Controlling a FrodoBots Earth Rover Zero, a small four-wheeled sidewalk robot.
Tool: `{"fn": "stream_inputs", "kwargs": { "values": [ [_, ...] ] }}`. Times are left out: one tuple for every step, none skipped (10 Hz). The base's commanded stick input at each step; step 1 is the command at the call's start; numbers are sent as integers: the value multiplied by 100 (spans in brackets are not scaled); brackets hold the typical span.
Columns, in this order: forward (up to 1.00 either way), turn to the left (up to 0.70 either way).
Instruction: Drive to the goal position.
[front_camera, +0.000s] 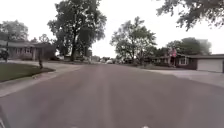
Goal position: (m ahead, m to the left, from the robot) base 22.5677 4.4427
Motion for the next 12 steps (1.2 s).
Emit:
{"fn": "stream_inputs", "kwargs": {
  "values": [
    [70,0],
    [70,0],
    [70,0],
    [70,0],
    [70,0],
    [70,0],
    [70,0],
    [70,0],
    [70,0],
    [70,0],
    [70,0],
    [70,0]
  ]
}}
